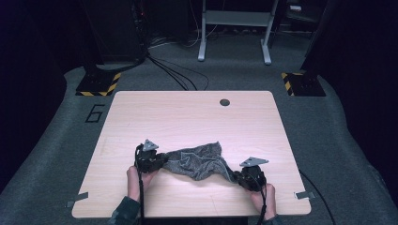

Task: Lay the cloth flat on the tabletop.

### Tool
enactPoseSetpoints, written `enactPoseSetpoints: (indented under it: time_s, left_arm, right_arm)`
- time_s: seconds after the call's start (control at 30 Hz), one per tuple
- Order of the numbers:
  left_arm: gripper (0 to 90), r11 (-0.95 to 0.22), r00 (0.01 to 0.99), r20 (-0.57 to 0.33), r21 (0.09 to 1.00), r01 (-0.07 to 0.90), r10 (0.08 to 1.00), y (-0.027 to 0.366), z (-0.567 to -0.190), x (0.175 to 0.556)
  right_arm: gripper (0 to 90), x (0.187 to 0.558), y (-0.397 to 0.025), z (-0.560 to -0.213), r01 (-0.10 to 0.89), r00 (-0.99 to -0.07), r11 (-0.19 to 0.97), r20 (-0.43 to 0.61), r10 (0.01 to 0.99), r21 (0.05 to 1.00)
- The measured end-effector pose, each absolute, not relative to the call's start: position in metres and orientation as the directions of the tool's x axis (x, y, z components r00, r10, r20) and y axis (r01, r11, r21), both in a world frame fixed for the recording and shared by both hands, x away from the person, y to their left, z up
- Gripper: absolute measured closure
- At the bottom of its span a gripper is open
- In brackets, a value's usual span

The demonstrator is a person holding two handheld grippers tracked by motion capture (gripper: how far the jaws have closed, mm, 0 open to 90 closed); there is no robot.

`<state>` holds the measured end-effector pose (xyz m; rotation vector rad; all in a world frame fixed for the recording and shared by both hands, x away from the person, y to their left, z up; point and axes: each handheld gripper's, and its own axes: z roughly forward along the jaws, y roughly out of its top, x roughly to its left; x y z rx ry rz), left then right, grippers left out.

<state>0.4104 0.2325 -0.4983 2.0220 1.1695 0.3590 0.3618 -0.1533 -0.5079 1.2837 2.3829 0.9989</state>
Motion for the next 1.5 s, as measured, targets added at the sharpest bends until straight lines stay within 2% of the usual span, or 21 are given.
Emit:
enactPoseSetpoints:
  time_s: [0.1,0.17,0.33,0.5,0.73,0.9,1.03,1.2,1.33,1.43,1.5]
  left_arm:
    - [50.8,-0.285,0.525,-0.122,0.727,0.625,0.842,0.236,-0.496,0.41]
    - [45.1,-0.267,0.516,-0.127,0.738,0.62,0.847,0.24,-0.492,0.41]
    - [39.4,-0.173,0.455,-0.18,0.756,0.631,0.872,0.256,-0.483,0.417]
    - [35.5,-0.174,0.448,-0.169,0.76,0.627,0.878,0.259,-0.475,0.421]
    - [35.7,-0.242,0.475,-0.146,0.71,0.661,0.868,0.251,-0.478,0.426]
    - [40.4,-0.212,0.462,-0.205,0.683,0.699,0.863,0.25,-0.487,0.425]
    - [44.7,-0.232,0.478,-0.22,0.659,0.716,0.85,0.253,-0.492,0.428]
    - [39.7,-0.266,0.494,-0.232,0.618,0.74,0.838,0.248,-0.498,0.429]
    - [39.5,-0.296,0.507,-0.207,0.609,0.736,0.837,0.244,-0.501,0.429]
    - [43.9,-0.299,0.506,-0.201,0.606,0.737,0.839,0.243,-0.503,0.427]
    - [46.9,-0.303,0.505,-0.194,0.604,0.737,0.841,0.242,-0.502,0.426]
  right_arm:
    - [67.9,0.362,-0.161,-0.501,0.634,-0.577,0.352,0.117,0.809,0.688]
    - [61.9,0.365,-0.164,-0.494,0.622,-0.579,0.345,0.117,0.807,0.703]
    - [54.3,0.391,-0.157,-0.482,0.61,-0.582,0.342,0.113,0.805,0.715]
    - [48.5,0.429,-0.137,-0.476,0.592,-0.606,0.378,0.084,0.791,0.712]
    - [47.9,0.473,-0.107,-0.474,0.583,-0.636,0.414,0.076,0.768,0.699]
    - [47.8,0.498,-0.098,-0.487,0.627,-0.624,0.426,0.092,0.776,0.653]
    - [44.9,0.504,-0.093,-0.499,0.655,-0.61,0.432,0.097,0.786,0.62]
    - [41.2,0.504,-0.093,-0.505,0.668,-0.6,0.434,0.092,0.795,0.604]
    - [39.1,0.504,-0.09,-0.506,0.656,-0.609,0.453,0.068,0.79,0.605]
    - [41.0,0.503,-0.088,-0.506,0.635,-0.628,0.493,0.026,0.778,0.595]
    - [45.2,0.502,-0.086,-0.506,0.617,-0.642,0.517,-0.001,0.767,0.593]
